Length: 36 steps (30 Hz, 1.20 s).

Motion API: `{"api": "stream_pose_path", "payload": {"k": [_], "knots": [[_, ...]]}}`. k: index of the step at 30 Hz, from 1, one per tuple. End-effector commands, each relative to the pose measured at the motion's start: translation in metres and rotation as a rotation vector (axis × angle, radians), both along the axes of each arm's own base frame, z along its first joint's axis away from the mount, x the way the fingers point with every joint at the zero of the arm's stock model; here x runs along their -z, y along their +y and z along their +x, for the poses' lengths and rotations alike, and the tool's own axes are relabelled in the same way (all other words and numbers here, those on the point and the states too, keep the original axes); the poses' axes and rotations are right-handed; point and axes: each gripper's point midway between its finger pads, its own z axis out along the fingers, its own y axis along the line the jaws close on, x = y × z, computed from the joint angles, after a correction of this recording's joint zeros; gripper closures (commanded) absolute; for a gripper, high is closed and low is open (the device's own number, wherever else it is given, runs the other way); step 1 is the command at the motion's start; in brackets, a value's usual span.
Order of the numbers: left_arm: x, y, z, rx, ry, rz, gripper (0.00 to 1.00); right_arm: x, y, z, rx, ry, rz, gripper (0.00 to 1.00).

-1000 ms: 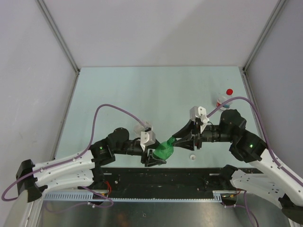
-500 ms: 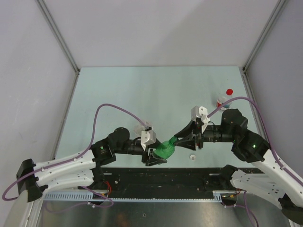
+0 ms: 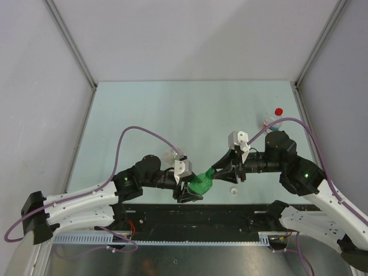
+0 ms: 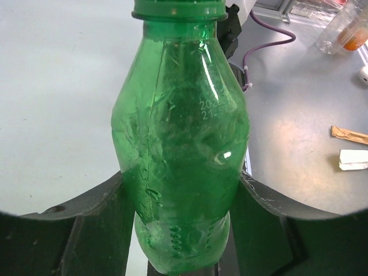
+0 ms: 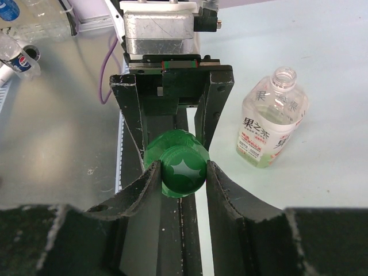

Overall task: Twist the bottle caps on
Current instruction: Screw the bottle cap onto the plastic bottle.

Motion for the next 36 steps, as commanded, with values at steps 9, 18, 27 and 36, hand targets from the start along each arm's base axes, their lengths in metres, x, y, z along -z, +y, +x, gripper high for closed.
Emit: {"api": "stream_pose_path", "payload": {"k": [9,18,27,36], "knots": [[-0.057,-0.013,0.001,0.039,-0.106,-0.184,1.00,0.006,-0.003,-0.004,-0.020,-0.001,-0.032,0.64],[-0.049,-0.020,0.004,0.041,-0.083,-0.154,1.00,0.002,-0.001,-0.006,-0.038,-0.016,-0.018,0.56],[-0.045,-0.027,0.009,0.037,-0.081,-0.136,1.00,-0.001,-0.003,-0.003,-0.012,-0.035,-0.011,0.44],[-0.039,-0.026,0.007,0.058,-0.100,-0.127,1.00,-0.015,-0.005,0.001,0.036,-0.060,0.037,0.04]]}}
